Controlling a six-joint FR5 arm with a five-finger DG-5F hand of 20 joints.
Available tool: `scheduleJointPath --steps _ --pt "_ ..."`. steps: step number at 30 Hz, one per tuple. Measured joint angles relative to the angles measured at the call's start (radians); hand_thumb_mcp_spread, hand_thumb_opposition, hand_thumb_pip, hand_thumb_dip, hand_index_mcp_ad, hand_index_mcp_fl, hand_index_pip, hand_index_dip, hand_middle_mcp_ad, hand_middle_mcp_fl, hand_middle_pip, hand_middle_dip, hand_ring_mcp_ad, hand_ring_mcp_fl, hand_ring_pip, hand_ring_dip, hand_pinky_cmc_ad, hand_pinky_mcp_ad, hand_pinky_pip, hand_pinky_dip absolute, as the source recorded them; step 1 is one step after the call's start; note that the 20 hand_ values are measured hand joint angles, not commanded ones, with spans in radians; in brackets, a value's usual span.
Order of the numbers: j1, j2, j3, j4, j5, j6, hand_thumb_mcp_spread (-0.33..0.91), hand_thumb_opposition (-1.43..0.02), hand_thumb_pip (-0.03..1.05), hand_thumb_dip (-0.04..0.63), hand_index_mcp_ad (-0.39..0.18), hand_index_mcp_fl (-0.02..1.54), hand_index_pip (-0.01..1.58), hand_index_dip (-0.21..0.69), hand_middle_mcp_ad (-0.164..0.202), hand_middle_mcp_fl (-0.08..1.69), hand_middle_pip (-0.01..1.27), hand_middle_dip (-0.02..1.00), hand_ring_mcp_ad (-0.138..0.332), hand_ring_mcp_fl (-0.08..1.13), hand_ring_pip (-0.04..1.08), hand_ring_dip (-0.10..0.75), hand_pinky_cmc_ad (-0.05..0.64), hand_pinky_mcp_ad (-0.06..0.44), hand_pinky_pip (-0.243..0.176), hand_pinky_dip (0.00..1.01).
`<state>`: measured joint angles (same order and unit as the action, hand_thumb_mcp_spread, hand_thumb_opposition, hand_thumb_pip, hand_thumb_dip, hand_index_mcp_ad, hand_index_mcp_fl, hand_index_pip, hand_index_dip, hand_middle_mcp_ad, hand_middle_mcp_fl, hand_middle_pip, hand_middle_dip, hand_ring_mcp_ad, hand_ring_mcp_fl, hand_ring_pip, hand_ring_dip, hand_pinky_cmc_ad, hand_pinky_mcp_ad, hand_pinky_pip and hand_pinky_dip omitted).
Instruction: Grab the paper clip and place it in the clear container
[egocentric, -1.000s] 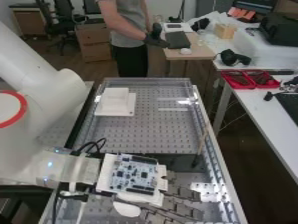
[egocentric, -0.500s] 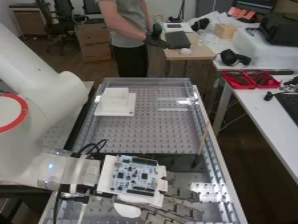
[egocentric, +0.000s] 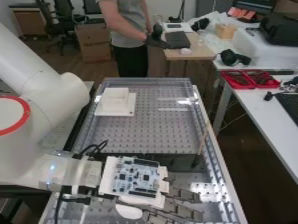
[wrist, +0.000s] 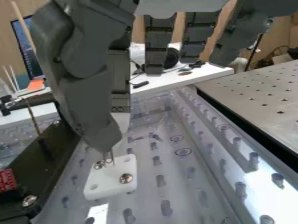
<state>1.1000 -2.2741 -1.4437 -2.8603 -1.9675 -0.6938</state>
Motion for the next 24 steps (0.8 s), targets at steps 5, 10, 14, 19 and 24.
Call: scheduleJointPath --steps 5,10,14,19,24 --pt "-0.001 -0.004 0.006 -0.006 -0.001 0.002 0.57 -0.88 0.55 0.283 -0.232 0.38 1.39 0.169 -0.005 0.13 0.14 0.17 0.101 0.03 0.09 0.044 0.304 0.152 -0.059 0.20" --pt "-0.002 -0.008 0.008 -0.011 -0.004 0.002 0.57 -0.88 0.55 0.286 -0.229 0.38 1.39 0.169 -0.005 0.13 0.14 0.17 0.101 0.03 0.09 0.044 0.304 0.152 -0.059 0.20" --pt "-0.001 -0.009 0.008 -0.013 -0.005 0.004 0.57 -0.88 0.55 0.286 -0.229 0.34 1.36 0.169 -0.005 0.13 0.14 0.17 0.101 0.03 0.09 0.044 0.304 0.152 -0.059 0.20" --pt "-0.001 -0.010 0.009 -0.011 -0.003 0.009 0.56 -0.88 0.55 0.286 -0.229 0.33 1.35 0.169 -0.005 0.13 0.14 0.17 0.101 0.03 0.09 0.044 0.304 0.152 -0.059 0.20" --pt "0.000 -0.011 0.011 -0.013 -0.003 0.012 0.55 -0.88 0.55 0.286 -0.229 0.33 1.33 0.169 -0.005 0.13 0.14 0.17 0.101 0.03 0.09 0.044 0.307 0.152 -0.059 0.20"
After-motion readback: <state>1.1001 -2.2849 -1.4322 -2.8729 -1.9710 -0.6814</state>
